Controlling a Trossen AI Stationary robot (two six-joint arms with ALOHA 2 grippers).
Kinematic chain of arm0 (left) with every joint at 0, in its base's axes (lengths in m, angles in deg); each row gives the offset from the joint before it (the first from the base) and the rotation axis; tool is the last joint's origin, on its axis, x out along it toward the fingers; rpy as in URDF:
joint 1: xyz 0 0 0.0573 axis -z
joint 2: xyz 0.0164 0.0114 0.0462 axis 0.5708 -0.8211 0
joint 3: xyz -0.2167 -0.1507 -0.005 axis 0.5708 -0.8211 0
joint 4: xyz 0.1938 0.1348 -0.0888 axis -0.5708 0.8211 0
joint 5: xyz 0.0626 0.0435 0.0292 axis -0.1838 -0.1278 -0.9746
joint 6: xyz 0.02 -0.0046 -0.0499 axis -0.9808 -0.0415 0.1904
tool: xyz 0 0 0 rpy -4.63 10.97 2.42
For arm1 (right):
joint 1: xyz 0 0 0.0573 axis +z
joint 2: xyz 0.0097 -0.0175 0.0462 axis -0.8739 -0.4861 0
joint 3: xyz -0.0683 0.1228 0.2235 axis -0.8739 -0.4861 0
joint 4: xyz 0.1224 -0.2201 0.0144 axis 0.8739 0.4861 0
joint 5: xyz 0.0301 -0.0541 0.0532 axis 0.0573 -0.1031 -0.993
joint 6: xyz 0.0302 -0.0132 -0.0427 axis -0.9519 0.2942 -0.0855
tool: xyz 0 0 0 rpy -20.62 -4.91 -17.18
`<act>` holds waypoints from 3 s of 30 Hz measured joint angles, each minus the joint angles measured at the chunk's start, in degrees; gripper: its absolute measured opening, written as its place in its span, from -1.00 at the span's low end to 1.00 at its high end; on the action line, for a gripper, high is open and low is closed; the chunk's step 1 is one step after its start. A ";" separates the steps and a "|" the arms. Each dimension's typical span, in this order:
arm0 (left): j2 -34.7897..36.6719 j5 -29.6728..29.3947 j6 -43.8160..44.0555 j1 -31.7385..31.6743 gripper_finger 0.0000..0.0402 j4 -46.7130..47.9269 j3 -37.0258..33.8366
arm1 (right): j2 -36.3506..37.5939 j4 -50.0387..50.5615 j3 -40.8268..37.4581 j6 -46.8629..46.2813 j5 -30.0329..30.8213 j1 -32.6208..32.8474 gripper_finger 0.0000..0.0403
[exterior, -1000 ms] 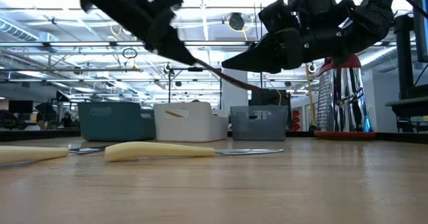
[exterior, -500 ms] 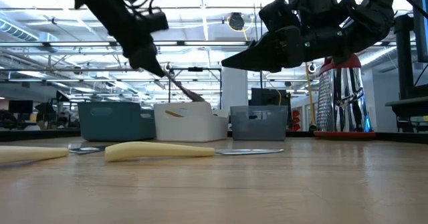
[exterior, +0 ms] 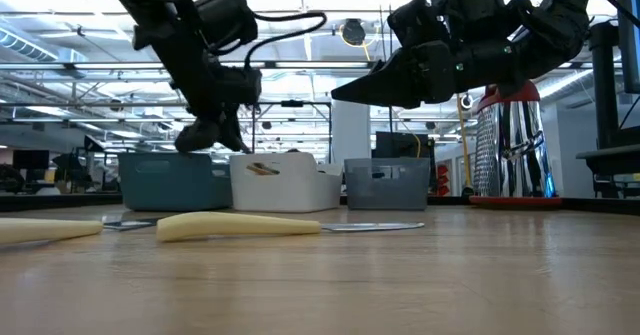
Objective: Pick & Place Kitchen Items
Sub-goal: Put the brown serving spoon into the white bin, then put the left yellow table knife into the black bin
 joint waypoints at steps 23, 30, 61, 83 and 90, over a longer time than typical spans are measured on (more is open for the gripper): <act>0.34 -3.04 5.83 2.89 -0.04 -6.21 -0.02 | 0.00 1.92 -0.02 -1.83 -0.03 -0.02 -0.23; 6.27 -1.56 10.93 6.68 -0.05 -5.87 0.02 | 0.00 4.18 -0.07 -4.58 -0.22 -0.02 -0.23; 10.40 33.86 68.24 18.88 -0.07 -2.04 0.00 | 0.00 3.89 -0.07 -9.03 -10.65 3.37 -0.02; 6.63 33.23 120.75 33.61 -0.07 14.63 -0.02 | 0.00 3.64 -0.04 0.45 -10.59 3.32 -0.03; -1.82 39.03 133.28 37.49 -0.07 10.53 0.02 | 0.00 2.89 -0.04 6.89 -10.58 3.30 -0.03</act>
